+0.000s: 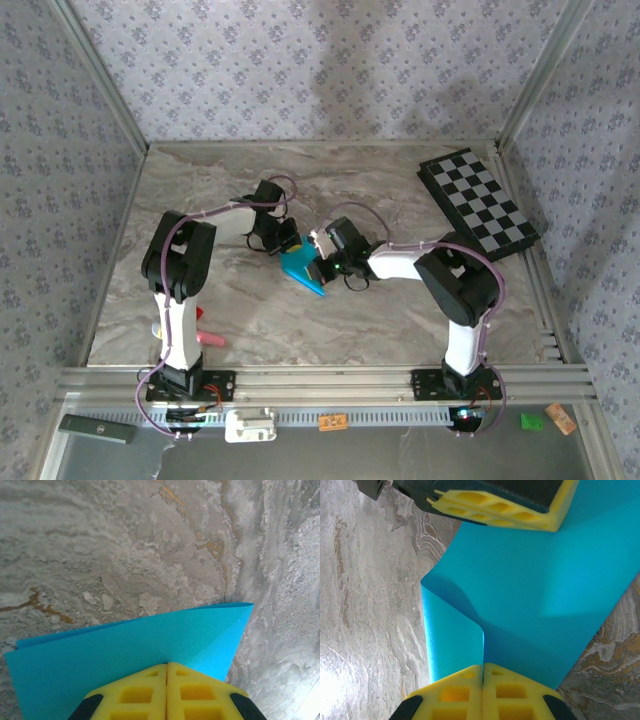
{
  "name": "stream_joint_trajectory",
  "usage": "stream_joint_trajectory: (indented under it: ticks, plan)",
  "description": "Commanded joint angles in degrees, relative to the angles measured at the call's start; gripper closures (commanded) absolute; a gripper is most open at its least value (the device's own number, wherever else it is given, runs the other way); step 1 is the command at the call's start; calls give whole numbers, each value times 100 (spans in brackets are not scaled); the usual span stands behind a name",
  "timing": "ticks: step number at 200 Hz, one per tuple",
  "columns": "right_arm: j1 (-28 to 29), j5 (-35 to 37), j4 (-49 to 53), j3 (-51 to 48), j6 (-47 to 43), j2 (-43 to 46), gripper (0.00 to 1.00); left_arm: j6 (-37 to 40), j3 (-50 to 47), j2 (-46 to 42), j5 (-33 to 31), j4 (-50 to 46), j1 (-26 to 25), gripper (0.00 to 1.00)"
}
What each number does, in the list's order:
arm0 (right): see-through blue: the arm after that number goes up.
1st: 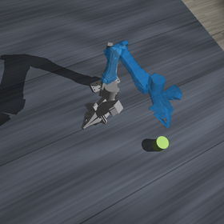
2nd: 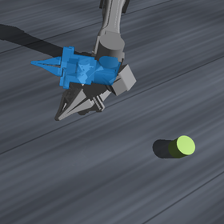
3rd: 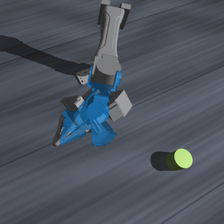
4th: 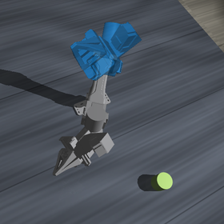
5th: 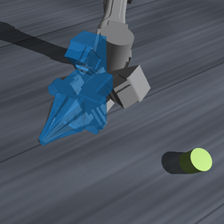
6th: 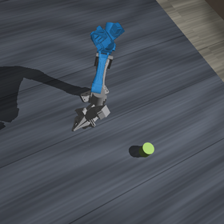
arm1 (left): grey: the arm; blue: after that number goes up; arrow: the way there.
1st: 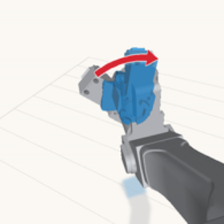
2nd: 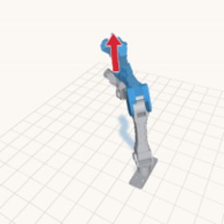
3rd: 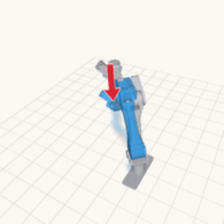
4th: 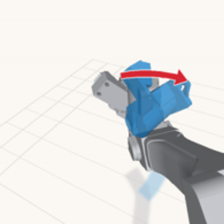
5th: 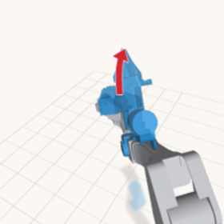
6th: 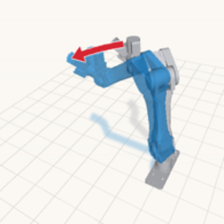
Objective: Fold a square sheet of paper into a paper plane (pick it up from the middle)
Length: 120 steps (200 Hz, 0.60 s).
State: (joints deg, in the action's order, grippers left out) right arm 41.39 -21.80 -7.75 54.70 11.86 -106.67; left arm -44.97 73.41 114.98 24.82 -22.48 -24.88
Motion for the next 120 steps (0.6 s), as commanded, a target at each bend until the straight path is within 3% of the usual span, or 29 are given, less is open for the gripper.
stream_joint_trajectory:
  ticks: [1,120]
  plan:
    - [29,69,205,171,88,-95,100,76,-35,306,-106,-310,-60,93]
    - [52,374,568,270,150,-125,100,16,-29,323,-170,-282,-60,93]
